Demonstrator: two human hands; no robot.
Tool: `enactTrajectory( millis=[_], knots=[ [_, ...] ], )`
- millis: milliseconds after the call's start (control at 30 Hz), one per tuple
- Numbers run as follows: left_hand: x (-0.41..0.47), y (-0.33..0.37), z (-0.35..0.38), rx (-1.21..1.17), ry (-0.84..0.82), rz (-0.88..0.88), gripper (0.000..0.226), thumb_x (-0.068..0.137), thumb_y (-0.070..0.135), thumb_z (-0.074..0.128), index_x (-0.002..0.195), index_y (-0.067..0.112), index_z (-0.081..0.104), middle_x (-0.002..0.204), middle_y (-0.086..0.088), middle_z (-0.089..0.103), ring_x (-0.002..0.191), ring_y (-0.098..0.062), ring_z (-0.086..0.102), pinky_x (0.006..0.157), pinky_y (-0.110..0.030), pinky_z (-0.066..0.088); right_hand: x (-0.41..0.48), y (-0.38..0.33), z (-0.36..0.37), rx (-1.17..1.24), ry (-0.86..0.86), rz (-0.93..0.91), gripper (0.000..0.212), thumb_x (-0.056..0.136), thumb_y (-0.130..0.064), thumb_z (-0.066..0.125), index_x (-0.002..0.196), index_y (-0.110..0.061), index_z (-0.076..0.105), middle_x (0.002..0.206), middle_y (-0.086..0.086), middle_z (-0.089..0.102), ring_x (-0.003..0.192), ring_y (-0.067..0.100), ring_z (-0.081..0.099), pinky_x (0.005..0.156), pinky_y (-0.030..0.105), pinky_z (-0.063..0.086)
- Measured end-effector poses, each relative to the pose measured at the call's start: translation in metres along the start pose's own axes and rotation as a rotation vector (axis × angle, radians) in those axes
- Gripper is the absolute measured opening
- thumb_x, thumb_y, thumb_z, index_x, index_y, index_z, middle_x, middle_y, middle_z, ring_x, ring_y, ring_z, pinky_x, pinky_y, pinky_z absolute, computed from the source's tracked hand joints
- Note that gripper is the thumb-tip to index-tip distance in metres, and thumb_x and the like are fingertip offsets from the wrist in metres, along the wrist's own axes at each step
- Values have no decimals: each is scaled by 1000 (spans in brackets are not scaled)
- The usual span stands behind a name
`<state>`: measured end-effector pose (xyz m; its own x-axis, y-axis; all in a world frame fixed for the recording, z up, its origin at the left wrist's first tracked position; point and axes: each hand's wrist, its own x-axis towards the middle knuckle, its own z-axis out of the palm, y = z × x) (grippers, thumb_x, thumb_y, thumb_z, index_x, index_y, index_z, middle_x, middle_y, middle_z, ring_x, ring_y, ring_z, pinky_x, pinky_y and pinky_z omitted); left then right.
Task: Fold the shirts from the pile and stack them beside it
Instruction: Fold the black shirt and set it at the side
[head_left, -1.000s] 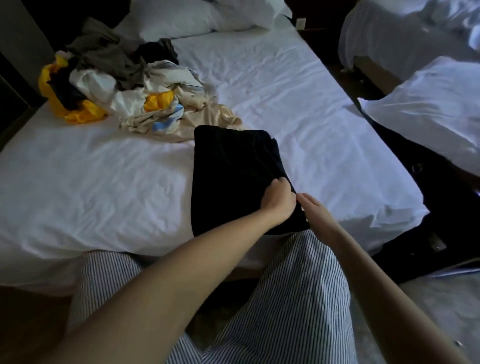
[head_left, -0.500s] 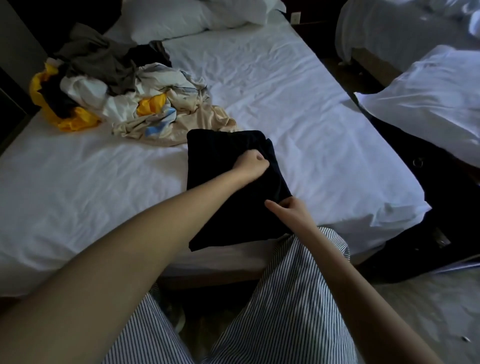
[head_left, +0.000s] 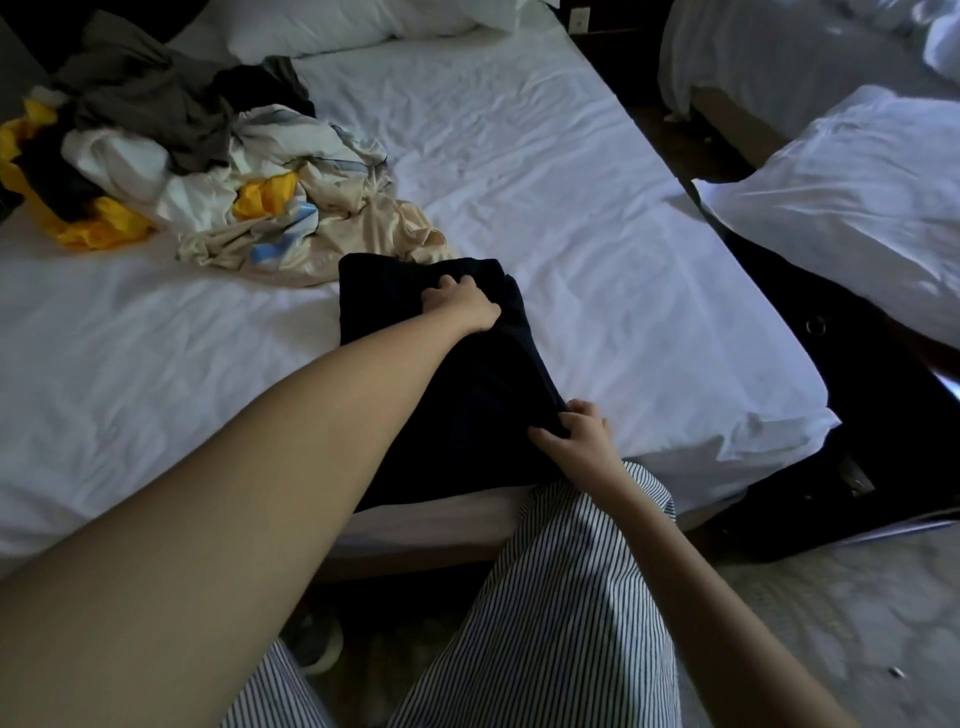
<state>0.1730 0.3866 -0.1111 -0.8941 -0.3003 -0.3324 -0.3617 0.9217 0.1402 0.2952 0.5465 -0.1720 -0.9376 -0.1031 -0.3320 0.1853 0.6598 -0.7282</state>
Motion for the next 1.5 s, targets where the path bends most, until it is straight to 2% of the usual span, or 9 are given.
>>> enactTrajectory(
  millis=[133, 333, 433, 533, 733, 1000, 1067, 1300, 1500],
  knots=[
    [4, -17, 9, -337, 282, 16, 20, 94, 18, 45, 97, 2, 56, 120, -16, 56, 101, -33, 57, 70, -35, 40, -5, 8, -3, 147, -43, -43, 29, 92, -28, 58, 99, -2, 69, 140, 0, 35, 131, 18, 22, 101, 20, 19],
    [-2, -18, -1, -910, 636, 92, 22, 92, 13, 49, 107, 0, 58, 113, -15, 55, 101, -24, 54, 81, -23, 36, -11, 24, 4, 336, 53, -119, 35, 95, -24, 54, 96, 8, 69, 126, -9, 43, 128, 10, 31, 103, 19, 23],
    [6, -2, -4, -700, 375, 368, 37, 91, 12, 52, 128, 8, 52, 132, -19, 47, 122, -30, 45, 98, -25, 32, -10, 27, 8, 381, 120, -146, 22, 91, -13, 59, 93, 7, 67, 123, -3, 48, 115, 14, 49, 97, 30, 43],
    [10, 8, 6, -340, -30, 312, 61, 92, 23, 47, 148, 36, 26, 159, -14, 4, 145, -33, 4, 116, -42, 12, -12, 27, 5, 354, 177, -142, 13, 81, 5, 61, 91, 2, 54, 113, 1, 41, 100, 13, 48, 85, 20, 43],
    [-5, -25, 61, -36, 108, 521, 48, 103, 36, 23, 149, 41, 12, 161, 4, -4, 147, -14, -7, 116, -38, -4, -4, 13, 15, 321, 299, -84, 17, 86, -20, 66, 88, -12, 51, 98, -1, 40, 91, 12, 47, 86, 23, 39],
    [-9, -104, 56, -41, 152, 472, 46, 104, 36, 19, 150, 33, 17, 160, 8, 9, 146, -9, 5, 116, -29, 1, -2, 22, 8, 346, 261, -7, 28, 87, -14, 61, 64, -10, 46, 68, 2, 44, 67, 18, 45, 63, 32, 36],
    [-12, -135, 47, -54, 127, 403, 46, 104, 34, 20, 151, 31, 17, 160, 6, 8, 147, -10, 4, 117, -32, 3, -6, 11, 7, 389, 303, -1, 8, 82, -18, 58, 76, -14, 55, 80, 3, 53, 78, 21, 54, 70, 36, 45],
    [-61, -134, 52, -107, 247, 482, 53, 101, 29, 35, 151, 21, 20, 160, -7, 9, 147, -23, 4, 116, -39, 9, -3, -72, 23, -125, 576, -446, 51, 78, -29, 46, 127, -18, 56, 141, 7, 44, 133, 25, 36, 106, 37, 24],
    [-68, -144, 74, 288, 177, 677, 73, 87, 57, 0, 150, 29, 21, 159, 0, 13, 147, -18, 4, 116, -36, -2, 41, -55, 50, -709, -39, -664, 54, 98, -49, 20, 149, -31, 22, 157, -3, 19, 146, 17, 10, 115, 31, 3]
  ],
)
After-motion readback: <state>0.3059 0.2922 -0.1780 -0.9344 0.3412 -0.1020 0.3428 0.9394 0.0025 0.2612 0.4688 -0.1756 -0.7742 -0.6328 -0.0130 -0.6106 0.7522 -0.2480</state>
